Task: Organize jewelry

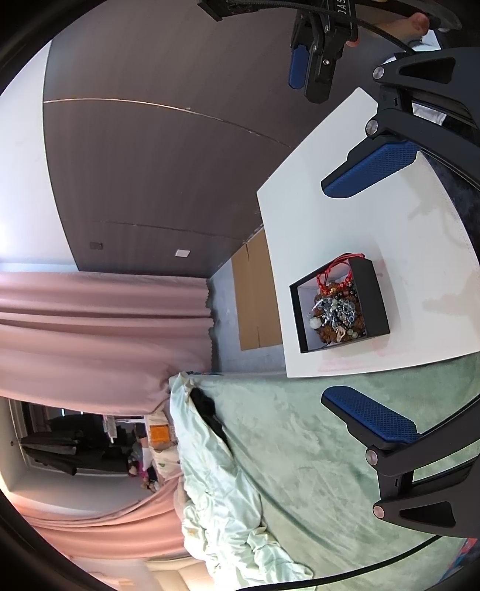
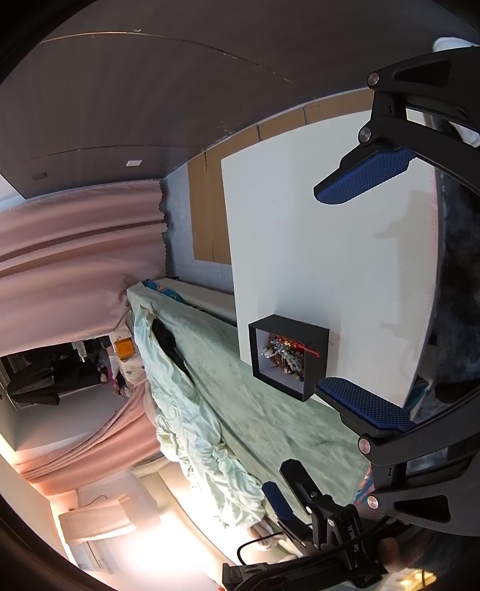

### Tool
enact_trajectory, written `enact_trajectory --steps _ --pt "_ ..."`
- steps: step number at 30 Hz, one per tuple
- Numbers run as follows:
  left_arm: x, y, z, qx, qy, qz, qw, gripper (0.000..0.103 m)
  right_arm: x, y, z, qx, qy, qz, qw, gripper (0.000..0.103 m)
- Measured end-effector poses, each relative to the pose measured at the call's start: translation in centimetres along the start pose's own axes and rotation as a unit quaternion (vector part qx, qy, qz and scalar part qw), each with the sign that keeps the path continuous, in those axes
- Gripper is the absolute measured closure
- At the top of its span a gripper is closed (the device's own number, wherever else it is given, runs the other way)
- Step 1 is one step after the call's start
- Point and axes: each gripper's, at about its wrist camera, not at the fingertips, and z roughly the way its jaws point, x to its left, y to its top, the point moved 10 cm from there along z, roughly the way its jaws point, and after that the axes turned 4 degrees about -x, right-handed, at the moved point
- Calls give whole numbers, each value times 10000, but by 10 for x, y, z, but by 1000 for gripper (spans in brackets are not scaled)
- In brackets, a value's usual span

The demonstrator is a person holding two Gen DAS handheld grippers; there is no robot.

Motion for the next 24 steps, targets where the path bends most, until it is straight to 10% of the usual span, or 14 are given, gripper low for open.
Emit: enact_trajectory --steps 24 --pt "-8 2 -2 -29 -69 15 10000 1 0 2 -2 -18 29 78 10000 8"
